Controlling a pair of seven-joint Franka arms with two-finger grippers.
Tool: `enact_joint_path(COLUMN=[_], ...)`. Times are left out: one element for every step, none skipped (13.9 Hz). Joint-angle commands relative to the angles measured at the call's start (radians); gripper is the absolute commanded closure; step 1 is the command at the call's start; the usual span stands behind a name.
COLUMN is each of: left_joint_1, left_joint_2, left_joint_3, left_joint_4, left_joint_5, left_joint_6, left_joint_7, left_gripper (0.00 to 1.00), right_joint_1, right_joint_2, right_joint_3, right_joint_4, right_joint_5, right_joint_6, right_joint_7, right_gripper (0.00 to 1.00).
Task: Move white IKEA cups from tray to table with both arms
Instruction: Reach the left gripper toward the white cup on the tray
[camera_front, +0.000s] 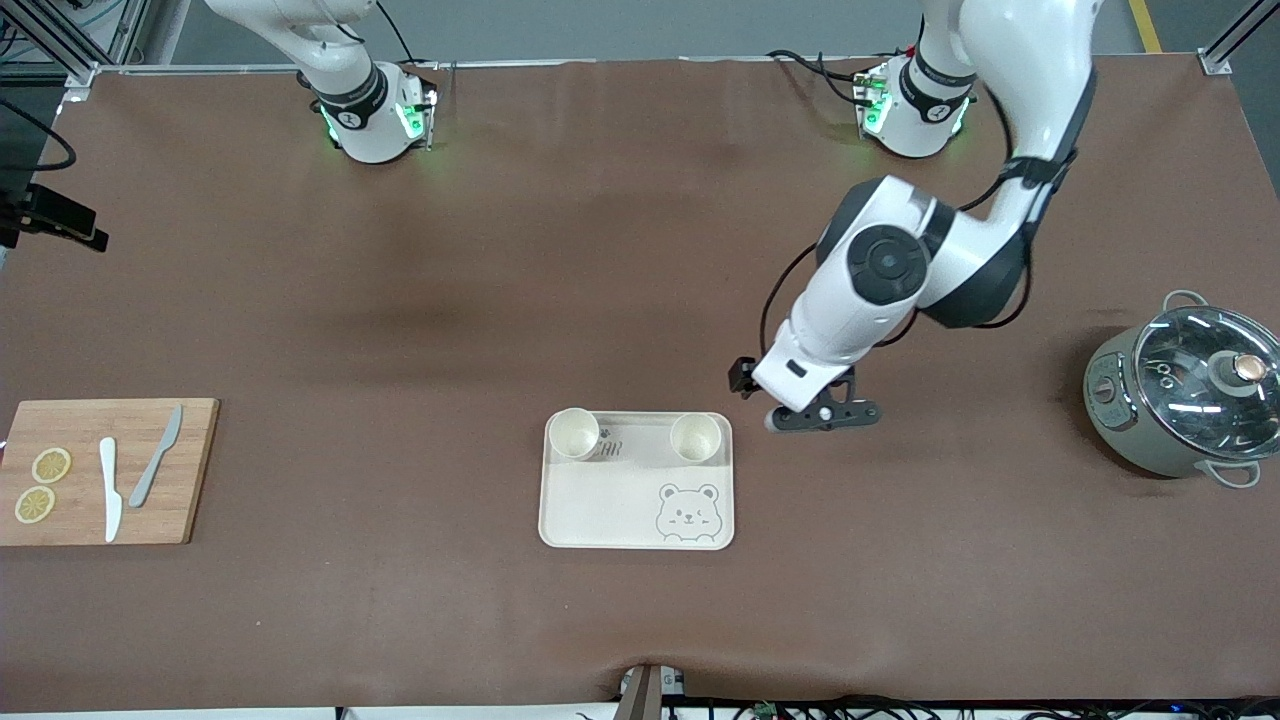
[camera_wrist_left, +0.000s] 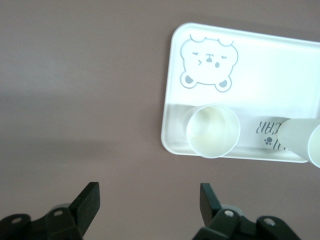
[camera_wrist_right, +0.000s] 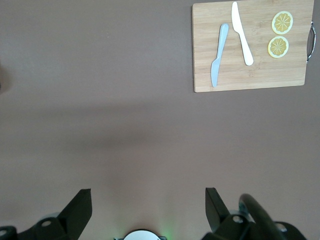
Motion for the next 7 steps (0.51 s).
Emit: enact_joint_path(left_joint_1=[-0.009, -0.012, -0.016, -0.018, -0.024, -0.044, -0.052], left_joint_2=[0.089, 0.111, 0.128, 0.145, 0.163, 0.178, 0.191], left_joint_3=[0.005, 0.005, 0.007, 0.007, 0.007, 0.008, 0.014], left_joint_4=[0.054, 0.06, 0.062, 0.062, 0.062, 0.062, 0.062], left_joint_5=[0.007, 0.007, 0.007, 0.007, 0.005, 0.005, 0.005], left_joint_6=[0.043, 0.053, 0.073, 0.096, 0.122, 0.141, 0.159], left_joint_7=[-0.017, -0.017, -0.017, -0.017, -0.017, -0.019, -0.023], left_gripper=[0.15, 0.19, 0.21, 0.21, 0.25, 0.28, 0.29], right_joint_1=[-0.022, -0.022, -0.023, -0.02, -0.017, -0.022, -0.02], right_joint_2=[0.026, 0.028, 0.032, 0.055, 0.065, 0.068, 0.072], right_joint_3=[0.014, 0.014, 0.014, 0.014, 0.014, 0.014, 0.014], right_joint_4=[0.036, 0.036, 0.036, 0.033, 0.034, 0.045, 0.048], right_joint_5=[0.007, 0.007, 0.008, 0.008, 0.008, 0.008, 0.007], right_joint_6=[-0.021, -0.021, -0.019, -0.021, -0.021, -0.021, -0.019], right_joint_7=[0.005, 0.003, 0.005, 0.005, 0.005, -0.003, -0.003], right_gripper=[0.0, 0.0, 0.0, 0.0, 0.0, 0.0, 0.0])
